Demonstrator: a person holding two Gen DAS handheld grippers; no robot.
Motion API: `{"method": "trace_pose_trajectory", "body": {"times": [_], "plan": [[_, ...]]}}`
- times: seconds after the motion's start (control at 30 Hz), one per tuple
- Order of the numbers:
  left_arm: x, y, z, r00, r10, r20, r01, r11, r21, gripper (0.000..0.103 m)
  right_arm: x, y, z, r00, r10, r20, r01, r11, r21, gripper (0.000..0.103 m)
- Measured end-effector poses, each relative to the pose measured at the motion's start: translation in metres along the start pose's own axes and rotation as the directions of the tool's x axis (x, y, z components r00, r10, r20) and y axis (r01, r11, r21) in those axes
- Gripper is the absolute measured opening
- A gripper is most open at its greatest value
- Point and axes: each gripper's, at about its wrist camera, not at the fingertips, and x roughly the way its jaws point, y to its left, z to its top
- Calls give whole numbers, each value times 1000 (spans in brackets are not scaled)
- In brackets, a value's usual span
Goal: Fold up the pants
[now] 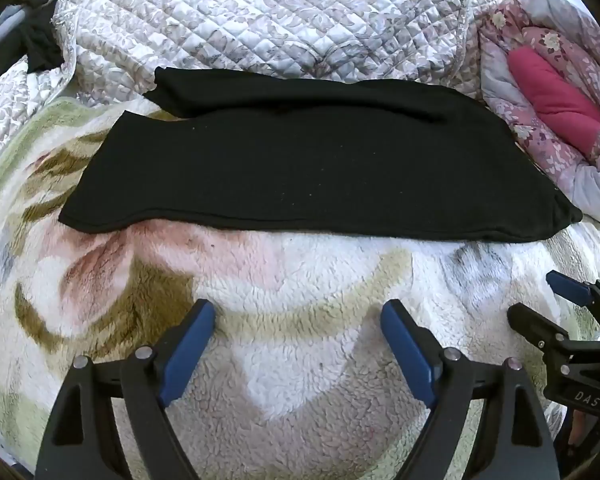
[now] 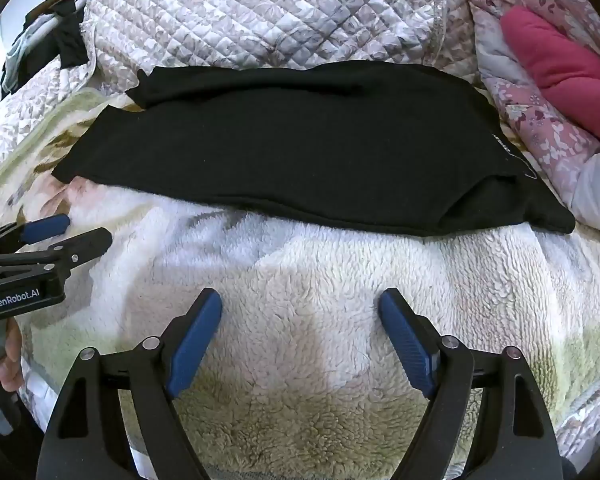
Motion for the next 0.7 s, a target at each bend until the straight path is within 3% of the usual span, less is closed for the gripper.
{"method": "trace_pose_trajectory", "body": {"times": [0.7], "plan": [[4,5,-5,1000,11,-11,-11,1000,9,89,-1,2,3,1000,-1,-23,1,1000,-2,82]]}}
